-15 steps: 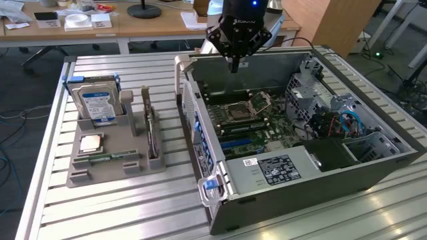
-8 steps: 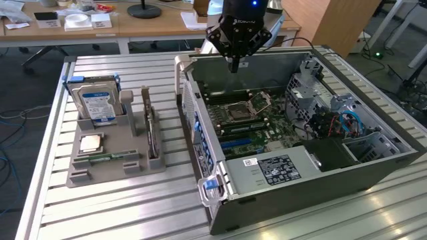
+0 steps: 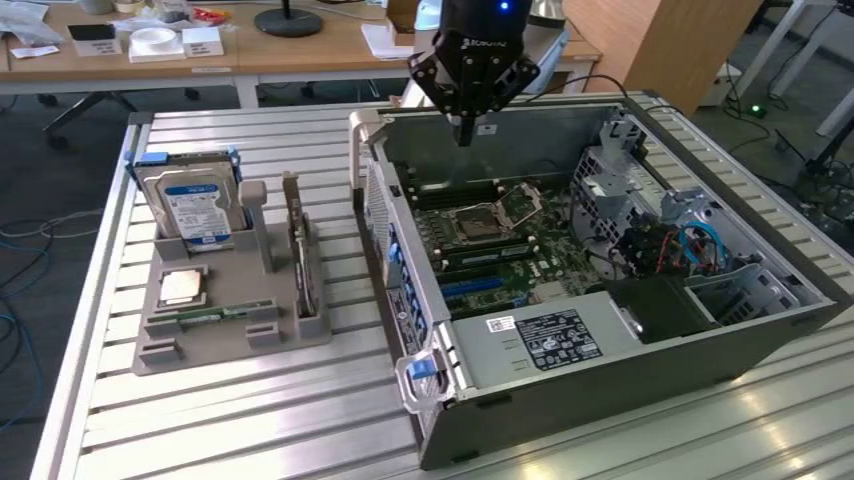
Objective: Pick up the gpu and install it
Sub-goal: 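Reach for the gpu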
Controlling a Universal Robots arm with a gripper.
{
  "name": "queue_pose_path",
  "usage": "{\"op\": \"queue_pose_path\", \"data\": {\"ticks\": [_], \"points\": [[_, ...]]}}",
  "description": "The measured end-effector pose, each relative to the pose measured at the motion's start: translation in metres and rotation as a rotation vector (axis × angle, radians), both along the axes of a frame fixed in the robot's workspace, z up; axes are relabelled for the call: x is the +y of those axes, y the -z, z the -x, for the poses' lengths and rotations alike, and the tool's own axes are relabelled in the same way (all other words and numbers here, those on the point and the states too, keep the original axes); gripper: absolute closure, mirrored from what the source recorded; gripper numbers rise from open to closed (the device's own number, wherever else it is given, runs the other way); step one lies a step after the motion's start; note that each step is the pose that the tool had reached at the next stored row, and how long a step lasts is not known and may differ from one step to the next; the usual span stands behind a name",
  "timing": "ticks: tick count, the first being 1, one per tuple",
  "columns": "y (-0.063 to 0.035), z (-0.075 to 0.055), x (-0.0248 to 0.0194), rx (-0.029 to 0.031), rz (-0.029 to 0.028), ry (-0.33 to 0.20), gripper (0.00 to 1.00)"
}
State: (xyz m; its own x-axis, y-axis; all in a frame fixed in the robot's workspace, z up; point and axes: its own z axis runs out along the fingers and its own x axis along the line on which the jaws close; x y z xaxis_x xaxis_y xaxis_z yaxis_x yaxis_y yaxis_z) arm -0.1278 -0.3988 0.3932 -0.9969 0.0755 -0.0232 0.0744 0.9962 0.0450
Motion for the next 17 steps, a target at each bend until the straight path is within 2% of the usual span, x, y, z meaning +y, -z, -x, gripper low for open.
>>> {"op": "queue_pose_path", "data": {"ticks": [17], "points": [[0.0008, 0.034, 0.0026, -0.0001, -0.0001, 0.011, 0.89]]}}
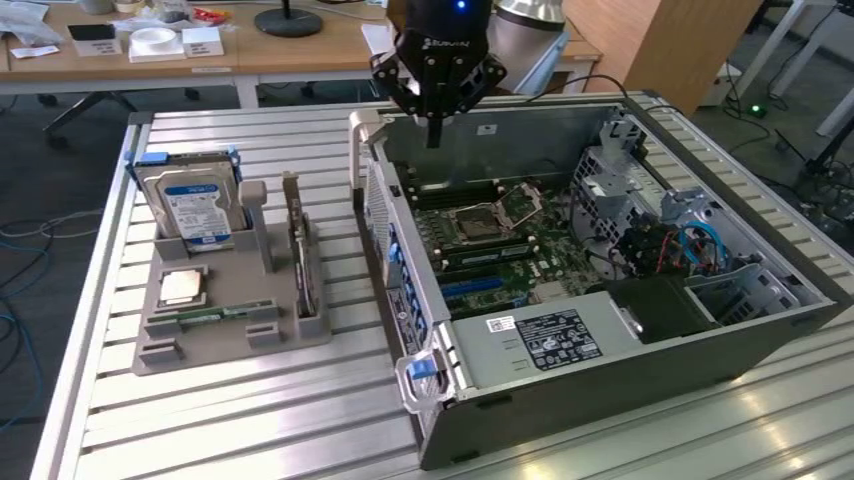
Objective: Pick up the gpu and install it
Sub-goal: 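Reach for the gpu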
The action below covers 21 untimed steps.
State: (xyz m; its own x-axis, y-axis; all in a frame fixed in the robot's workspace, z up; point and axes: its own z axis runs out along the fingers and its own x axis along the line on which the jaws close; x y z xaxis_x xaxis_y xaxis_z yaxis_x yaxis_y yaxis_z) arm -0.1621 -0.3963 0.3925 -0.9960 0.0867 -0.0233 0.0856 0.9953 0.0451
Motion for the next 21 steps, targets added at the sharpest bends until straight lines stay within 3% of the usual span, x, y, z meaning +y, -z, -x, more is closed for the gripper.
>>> {"op": "queue_pose_path", "data": {"ticks": [21], "points": [[0.001, 0.043, 0.0033, 0.0001, 0.0, 0.011, 0.89]]}}
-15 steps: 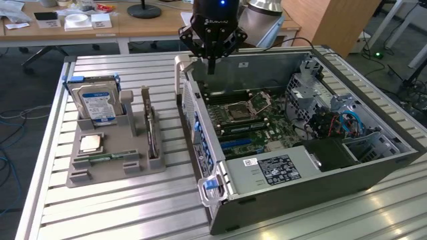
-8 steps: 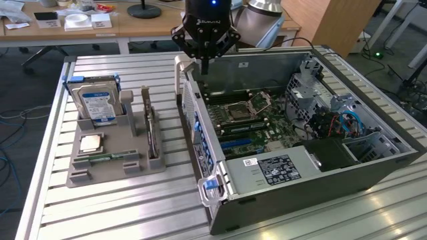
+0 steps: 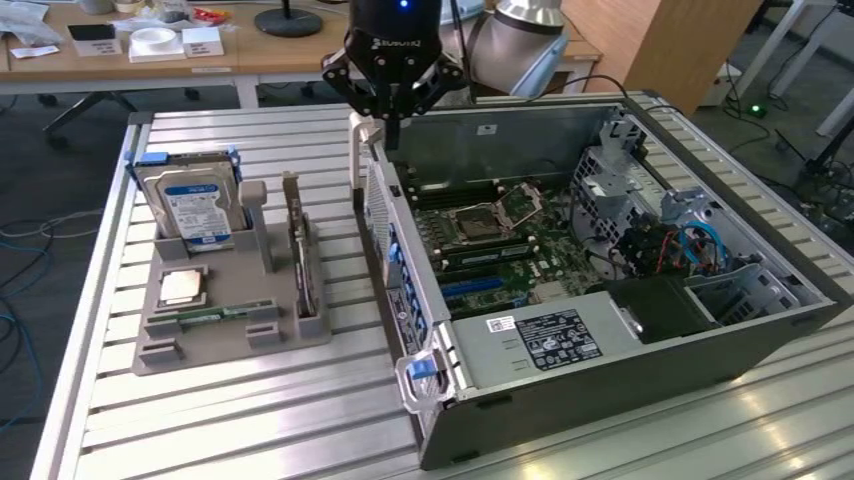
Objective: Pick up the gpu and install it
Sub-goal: 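Reach for the gpu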
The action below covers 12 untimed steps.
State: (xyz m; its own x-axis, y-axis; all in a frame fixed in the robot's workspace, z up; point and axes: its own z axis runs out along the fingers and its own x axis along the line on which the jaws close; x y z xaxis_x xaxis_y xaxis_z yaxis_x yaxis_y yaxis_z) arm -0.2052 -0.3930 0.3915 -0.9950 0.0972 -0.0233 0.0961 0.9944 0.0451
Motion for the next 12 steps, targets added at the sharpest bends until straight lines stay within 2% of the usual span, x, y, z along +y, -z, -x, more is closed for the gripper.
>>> {"op": "queue_pose_path", "data": {"ticks": [12], "points": [[0.0011, 0.025, 0.002, -0.0001, 0.0, 0.004, 0.89]]}}
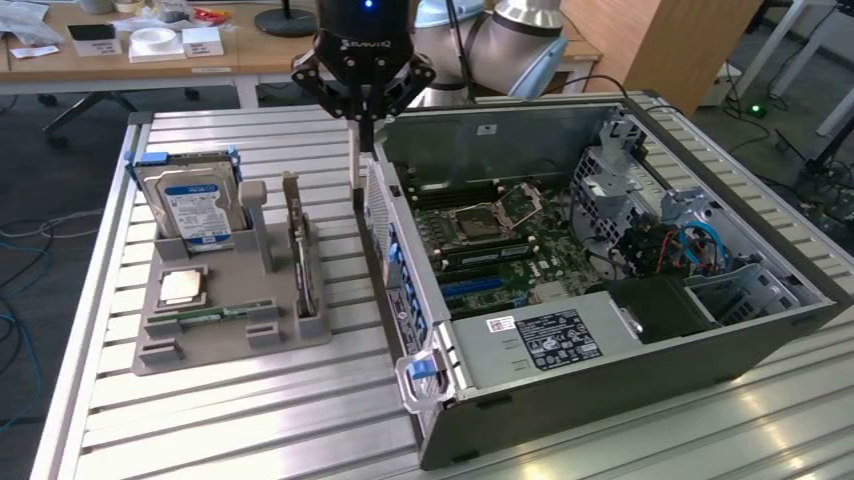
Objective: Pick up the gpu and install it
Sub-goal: 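Reach for the gpu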
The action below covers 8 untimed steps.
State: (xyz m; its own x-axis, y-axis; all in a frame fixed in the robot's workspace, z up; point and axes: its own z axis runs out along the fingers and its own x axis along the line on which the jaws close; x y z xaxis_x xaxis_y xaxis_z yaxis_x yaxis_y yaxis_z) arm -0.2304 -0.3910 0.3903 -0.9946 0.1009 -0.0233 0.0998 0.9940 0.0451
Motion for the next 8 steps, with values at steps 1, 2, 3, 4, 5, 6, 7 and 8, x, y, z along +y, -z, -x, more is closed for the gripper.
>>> {"op": "queue_pose_path", "data": {"ticks": [1, 2, 3, 4, 5, 6, 7, 8], "points": [[0.0001, 0.002, 0.0002, 0.0001, 0.0, 0.0, 0.89], [0.0002, 0.004, 0.0003, 0.0001, 0.0, 0.0, 0.89], [0.0004, 0.006, 0.0005, 0.0, 0.0, 0.001, 0.89], [0.0005, 0.008, 0.0007, 0.0001, 0.0001, 0.001, 0.89], [0.0006, 0.01, 0.0009, 0.0, 0.0, 0.001, 0.89], [0.0007, 0.012, 0.0011, 0.0, 0.0001, 0.002, 0.89], [0.0008, 0.013, 0.0013, 0.0, 0.0, 0.002, 0.89], [0.0009, 0.015, 0.0015, 0.0001, 0.0001, 0.002, 0.89]]}}
